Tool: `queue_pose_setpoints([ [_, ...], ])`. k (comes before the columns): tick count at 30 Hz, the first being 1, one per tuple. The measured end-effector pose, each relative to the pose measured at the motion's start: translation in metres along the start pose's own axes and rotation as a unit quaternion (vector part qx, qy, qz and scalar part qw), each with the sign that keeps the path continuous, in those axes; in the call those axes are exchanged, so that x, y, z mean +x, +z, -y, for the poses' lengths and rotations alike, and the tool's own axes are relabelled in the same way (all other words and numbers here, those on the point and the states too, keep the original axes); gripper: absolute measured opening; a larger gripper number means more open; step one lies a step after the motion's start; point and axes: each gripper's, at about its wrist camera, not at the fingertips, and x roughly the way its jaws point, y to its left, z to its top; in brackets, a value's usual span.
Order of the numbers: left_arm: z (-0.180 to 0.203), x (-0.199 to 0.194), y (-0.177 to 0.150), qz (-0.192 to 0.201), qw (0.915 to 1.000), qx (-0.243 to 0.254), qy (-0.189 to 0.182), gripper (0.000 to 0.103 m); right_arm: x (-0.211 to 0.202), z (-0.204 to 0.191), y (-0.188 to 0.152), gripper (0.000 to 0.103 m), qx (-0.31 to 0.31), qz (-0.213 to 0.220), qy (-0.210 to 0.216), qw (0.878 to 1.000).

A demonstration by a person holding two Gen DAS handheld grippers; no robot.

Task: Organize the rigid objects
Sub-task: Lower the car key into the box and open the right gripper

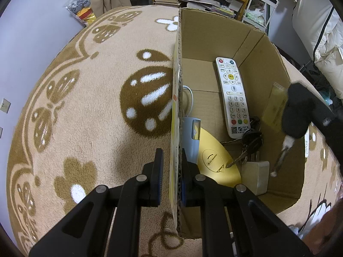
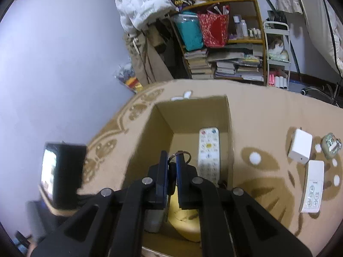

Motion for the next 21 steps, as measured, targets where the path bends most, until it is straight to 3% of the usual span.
queue_pose_setpoints([
  [9,-0.001,0.001,-0.001,0.000,1.0000,-0.001,-0.002,0.013,0.003,0.011,-0.009,0.009,0.005,-0.025,-0.006,1.000],
  [17,0.000,0.000,-0.001,0.000,1.0000,0.000,0.000,0.013,-0.007,0.018,-0.002,0.013,0.003,-0.010,-0.022,1.000],
  [19,0.000,0.000,-0.001,0.000,1.0000,0.000,0.000,0.013,-0.011,0.021,0.000,0.015,0.004,-0.003,-0.027,1.000],
  [21,0.000,0.000,-0.001,0.000,1.0000,0.000,0.000,0.013,-0.014,0.024,0.003,0.027,0.010,0.005,-0.026,1.000],
])
